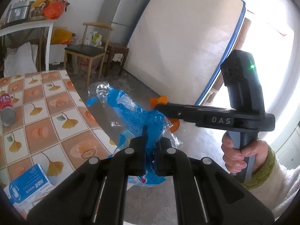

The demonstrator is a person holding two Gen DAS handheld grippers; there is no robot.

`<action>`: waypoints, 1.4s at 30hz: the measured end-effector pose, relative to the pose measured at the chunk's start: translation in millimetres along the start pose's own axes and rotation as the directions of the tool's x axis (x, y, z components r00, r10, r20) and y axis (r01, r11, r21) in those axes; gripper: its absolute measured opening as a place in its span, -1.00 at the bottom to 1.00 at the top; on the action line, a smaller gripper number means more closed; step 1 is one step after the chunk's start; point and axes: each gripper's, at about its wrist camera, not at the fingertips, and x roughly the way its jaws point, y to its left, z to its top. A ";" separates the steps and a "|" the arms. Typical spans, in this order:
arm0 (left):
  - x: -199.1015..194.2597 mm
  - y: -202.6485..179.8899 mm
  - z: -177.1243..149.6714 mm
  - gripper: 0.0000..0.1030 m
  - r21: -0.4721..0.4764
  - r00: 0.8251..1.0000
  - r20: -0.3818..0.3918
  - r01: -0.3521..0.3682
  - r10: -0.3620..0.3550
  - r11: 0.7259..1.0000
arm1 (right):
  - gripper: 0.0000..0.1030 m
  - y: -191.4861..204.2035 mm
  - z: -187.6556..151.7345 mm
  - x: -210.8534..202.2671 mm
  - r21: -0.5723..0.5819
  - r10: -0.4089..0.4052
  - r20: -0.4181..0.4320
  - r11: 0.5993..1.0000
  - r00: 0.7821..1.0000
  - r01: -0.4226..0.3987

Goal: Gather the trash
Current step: 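Carry the orange peel with the right gripper while the left gripper carries the blue bag to the basket, then open both grippers over the blue basket to drop bag and peel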

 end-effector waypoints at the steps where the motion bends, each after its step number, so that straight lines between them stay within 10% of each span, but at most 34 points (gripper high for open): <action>1: 3.8 -0.2 1.8 -0.92 -0.002 1.000 -0.011 0.011 -0.011 1.000 | -0.69 -3.6 -0.8 -1.4 0.008 -0.004 0.005 1.000 1.000 0.004; 12: 109.4 -21.6 37.4 -0.92 0.022 0.957 -0.236 0.182 -0.171 0.983 | -0.69 -87.0 -15.0 -2.8 0.177 -0.118 0.028 0.978 0.993 0.111; 21: 274.4 -9.2 35.6 -0.92 -0.190 0.803 -0.541 0.171 -0.248 0.967 | -0.69 -202.8 -58.9 46.6 0.420 -0.166 -0.079 0.889 0.983 0.184; 28: 377.9 0.0 16.7 -0.92 -0.246 0.725 -0.655 0.060 -0.212 0.967 | -0.69 -272.7 -90.8 74.5 0.561 -0.190 -0.118 0.797 0.975 0.223; 33: 431.3 8.5 0.1 -0.87 -0.269 0.702 -0.691 -0.031 -0.170 0.963 | -0.69 -304.2 -112.6 79.2 0.631 -0.212 -0.125 0.736 0.969 0.243; 42: 453.7 18.5 -8.2 -0.12 -0.303 0.712 -0.685 -0.091 -0.150 0.948 | -0.69 -333.1 -134.1 89.0 0.675 -0.236 -0.153 0.684 0.960 0.276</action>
